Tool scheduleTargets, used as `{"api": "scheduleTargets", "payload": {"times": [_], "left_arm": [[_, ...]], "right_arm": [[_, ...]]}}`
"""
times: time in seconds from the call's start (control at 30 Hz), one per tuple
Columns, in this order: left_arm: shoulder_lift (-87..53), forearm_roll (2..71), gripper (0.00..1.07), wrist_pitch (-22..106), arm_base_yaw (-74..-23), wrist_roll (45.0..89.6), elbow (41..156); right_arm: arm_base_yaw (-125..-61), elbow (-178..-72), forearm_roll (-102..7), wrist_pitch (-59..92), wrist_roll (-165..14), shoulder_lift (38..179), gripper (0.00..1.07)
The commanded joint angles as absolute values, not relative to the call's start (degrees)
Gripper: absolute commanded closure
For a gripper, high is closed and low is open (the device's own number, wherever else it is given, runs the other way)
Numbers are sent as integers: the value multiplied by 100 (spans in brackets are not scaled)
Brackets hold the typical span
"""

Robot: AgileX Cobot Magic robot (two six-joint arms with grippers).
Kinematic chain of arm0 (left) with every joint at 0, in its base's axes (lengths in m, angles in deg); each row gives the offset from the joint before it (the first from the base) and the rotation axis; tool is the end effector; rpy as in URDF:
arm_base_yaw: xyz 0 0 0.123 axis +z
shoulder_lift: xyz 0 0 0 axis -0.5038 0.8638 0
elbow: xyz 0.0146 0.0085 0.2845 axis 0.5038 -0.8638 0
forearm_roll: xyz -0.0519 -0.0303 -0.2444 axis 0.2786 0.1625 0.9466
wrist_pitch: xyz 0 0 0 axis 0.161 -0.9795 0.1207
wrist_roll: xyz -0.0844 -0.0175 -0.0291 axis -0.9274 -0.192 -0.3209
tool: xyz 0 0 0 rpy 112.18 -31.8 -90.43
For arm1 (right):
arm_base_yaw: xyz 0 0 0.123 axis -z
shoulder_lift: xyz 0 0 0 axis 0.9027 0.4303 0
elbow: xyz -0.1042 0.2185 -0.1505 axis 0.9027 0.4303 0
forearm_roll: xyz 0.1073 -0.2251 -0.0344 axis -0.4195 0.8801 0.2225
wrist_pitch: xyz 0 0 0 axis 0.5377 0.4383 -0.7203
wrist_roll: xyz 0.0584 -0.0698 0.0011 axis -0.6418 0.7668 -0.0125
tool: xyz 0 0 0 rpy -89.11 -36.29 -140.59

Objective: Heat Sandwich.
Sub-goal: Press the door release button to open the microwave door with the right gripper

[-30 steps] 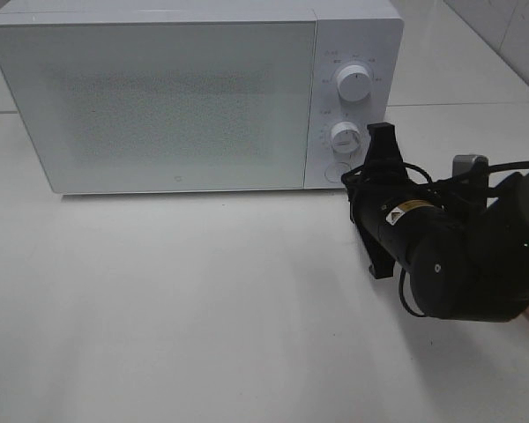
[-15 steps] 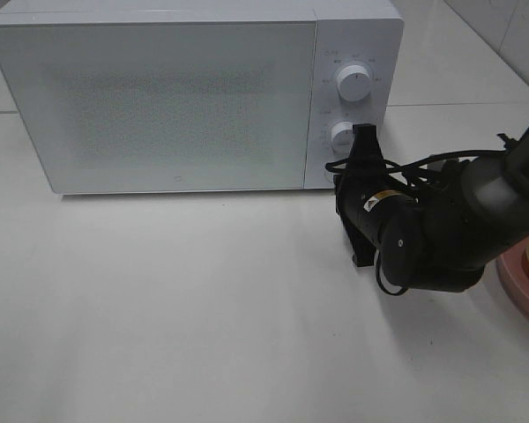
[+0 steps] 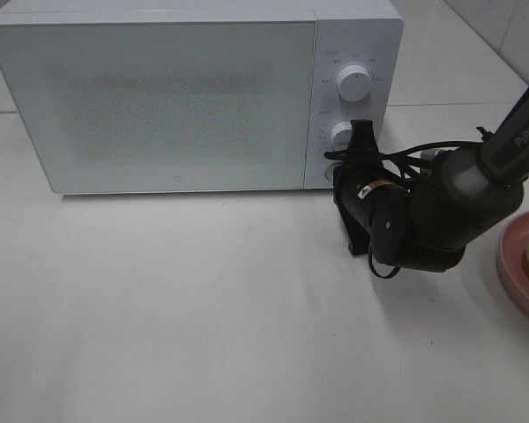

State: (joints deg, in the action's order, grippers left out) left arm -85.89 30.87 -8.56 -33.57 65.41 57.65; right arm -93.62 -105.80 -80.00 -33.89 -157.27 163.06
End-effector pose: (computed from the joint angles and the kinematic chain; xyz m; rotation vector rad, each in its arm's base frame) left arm -0.0096 -0.0120 0.2799 0.1041 2.0432 -0.2010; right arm 0.3426 0.1458 0.0794 1.4012 1.4975 1.0344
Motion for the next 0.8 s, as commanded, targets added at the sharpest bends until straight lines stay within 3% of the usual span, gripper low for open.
{"api": "scheduleTargets", "payload": {"times": [0.03,0.8], "left_arm": [[-8721,3092,7,-781,-3392,6553,5765],[-8721,3092,7,-781,-3392,6553,5765]], "right_arm": [[-9271,-10695,-7920,-3338,-15687,16312,107],[-9242,-11176,-7857,-4117,-15870,16318,107]]}}
